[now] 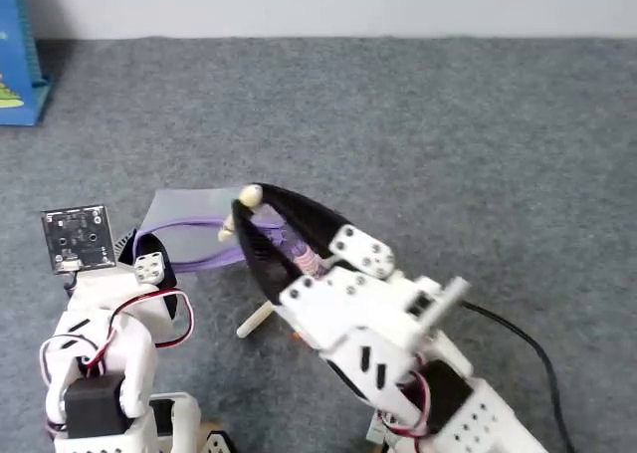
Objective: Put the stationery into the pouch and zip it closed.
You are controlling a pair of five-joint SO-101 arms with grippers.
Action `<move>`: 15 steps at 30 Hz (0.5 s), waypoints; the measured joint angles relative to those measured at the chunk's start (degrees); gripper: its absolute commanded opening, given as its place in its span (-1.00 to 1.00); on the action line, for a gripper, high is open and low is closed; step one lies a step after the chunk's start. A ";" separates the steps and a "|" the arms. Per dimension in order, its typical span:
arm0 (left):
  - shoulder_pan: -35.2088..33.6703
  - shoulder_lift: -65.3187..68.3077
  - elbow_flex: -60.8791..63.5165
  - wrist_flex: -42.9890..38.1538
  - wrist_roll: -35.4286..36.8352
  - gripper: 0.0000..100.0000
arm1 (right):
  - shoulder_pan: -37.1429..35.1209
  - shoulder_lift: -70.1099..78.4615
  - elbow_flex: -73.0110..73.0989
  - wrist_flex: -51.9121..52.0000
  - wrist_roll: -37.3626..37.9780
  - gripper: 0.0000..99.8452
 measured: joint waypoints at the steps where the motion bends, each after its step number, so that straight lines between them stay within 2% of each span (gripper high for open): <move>1: 0.00 0.00 0.00 0.00 0.00 -0.98 | 0.09 1.49 0.62 -1.14 0.00 -0.99; 7: 0.00 0.00 0.00 0.00 0.00 -0.98 | -0.97 8.62 6.68 -8.79 0.00 -0.97; 9: 0.00 0.00 0.00 0.00 0.00 -0.98 | -0.97 9.85 7.21 -9.05 0.00 -0.86; 13: 0.00 0.00 0.00 0.00 0.00 -0.98 | -1.23 10.37 7.21 -6.24 0.00 -0.51; 15: 0.00 0.00 0.00 0.00 0.00 -0.98 | -1.23 10.29 7.21 -4.84 0.00 -0.48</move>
